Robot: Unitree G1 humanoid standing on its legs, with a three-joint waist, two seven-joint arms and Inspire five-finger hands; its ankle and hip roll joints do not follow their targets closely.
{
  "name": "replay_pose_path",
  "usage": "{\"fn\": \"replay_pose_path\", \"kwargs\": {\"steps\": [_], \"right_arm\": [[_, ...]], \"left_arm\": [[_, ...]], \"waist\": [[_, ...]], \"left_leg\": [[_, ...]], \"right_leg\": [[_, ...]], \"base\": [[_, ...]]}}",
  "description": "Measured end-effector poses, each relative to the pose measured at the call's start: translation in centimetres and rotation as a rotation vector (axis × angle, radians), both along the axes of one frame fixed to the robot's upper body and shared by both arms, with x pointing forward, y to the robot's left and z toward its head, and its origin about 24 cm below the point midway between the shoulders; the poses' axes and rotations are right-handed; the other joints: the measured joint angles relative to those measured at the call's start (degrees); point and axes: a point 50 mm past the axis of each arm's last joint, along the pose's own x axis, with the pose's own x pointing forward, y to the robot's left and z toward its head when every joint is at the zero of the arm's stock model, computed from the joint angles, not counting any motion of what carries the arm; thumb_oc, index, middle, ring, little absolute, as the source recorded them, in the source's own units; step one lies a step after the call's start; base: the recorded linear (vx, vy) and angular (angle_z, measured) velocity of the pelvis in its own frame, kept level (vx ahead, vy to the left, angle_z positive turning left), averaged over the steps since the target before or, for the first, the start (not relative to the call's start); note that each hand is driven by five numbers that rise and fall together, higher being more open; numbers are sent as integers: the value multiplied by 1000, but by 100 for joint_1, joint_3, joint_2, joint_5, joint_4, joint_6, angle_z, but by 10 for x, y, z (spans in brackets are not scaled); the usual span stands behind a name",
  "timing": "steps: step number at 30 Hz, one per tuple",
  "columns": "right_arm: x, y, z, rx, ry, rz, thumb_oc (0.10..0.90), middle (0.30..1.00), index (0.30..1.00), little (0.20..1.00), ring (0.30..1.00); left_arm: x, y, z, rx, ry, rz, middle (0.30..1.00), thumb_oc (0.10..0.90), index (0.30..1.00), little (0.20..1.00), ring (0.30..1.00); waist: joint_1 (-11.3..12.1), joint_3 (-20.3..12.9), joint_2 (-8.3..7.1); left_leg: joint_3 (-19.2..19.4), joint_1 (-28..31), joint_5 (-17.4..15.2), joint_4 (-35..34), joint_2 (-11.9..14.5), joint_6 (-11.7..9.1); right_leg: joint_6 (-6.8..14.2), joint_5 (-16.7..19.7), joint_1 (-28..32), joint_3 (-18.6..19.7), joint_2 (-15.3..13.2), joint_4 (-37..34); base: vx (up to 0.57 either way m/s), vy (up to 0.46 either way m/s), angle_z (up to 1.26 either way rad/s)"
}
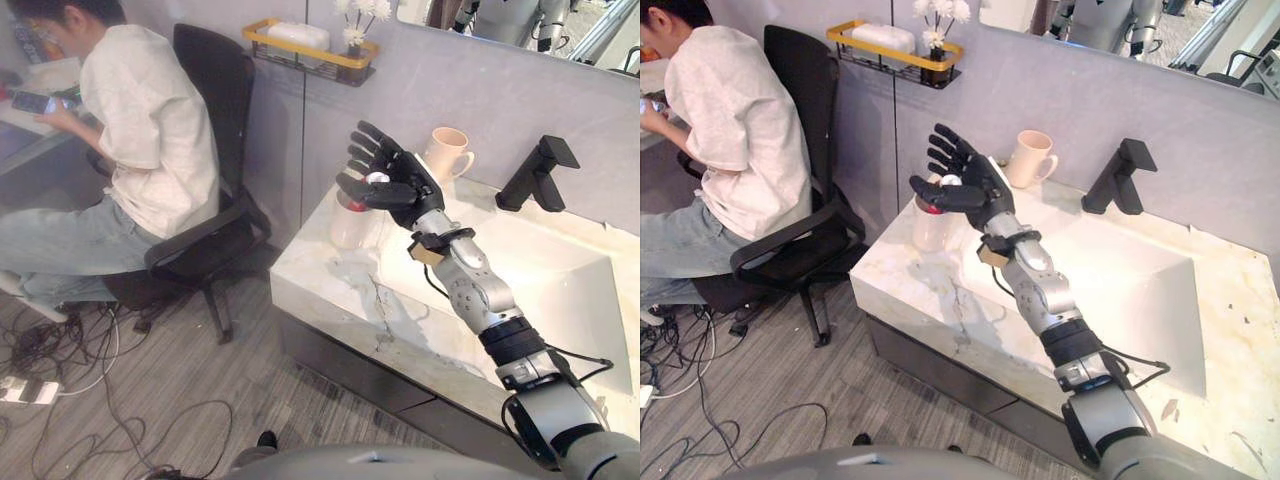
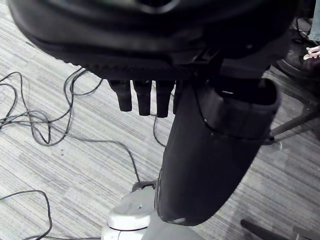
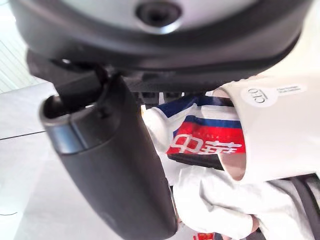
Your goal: Organize the bathroom.
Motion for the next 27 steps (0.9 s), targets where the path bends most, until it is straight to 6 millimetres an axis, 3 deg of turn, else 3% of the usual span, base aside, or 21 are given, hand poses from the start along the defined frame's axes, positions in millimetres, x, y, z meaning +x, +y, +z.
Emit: {"fn": "replay_pose_path", "kwargs": {"steps": [9,13,18,24,27], "right_arm": [[1,-5,0,-28,7,-43,800,900,900,900,900],[1,-13,4,-119,-32,-79,800,900,900,900,900],[-3,-32,32,-200,-142,-114,800,900,900,900,900],[-17,-60,73,-119,-288,-253,800,900,900,900,900],[-27,-71,80,-80,-323,-325,800,900,900,900,900]], "left_arm": [[0,-2,-1,6,0,2,900,800,900,900,900],[1,-2,-1,5,-2,2,900,800,900,900,900],[-1,-2,-1,8,4,6,900,800,900,900,900],[2,-2,-1,15,10,-4,900,800,900,900,900],[4,-2,-1,17,6,-4,900,800,900,900,900]], "waist": [[-10,-6,-10],[-30,-14,-27],[-150,-12,-96],[-462,-14,-214],[-673,-12,-239]], "left_leg": [[63,22,-2,0,-12,-1],[97,20,-3,0,-36,2],[175,10,-1,-2,-63,3],[452,85,-58,-5,-40,61],[592,113,-103,-7,-46,33]], "right_leg": [[15,11,-11,58,-13,1],[38,27,-31,86,-36,1],[92,74,-78,158,-65,4],[167,225,-172,446,-53,6],[195,292,-219,610,-61,6]], "base": [[-43,28,-3],[-74,57,-5],[-77,70,-9],[-90,75,-24],[-81,72,-30]]}}
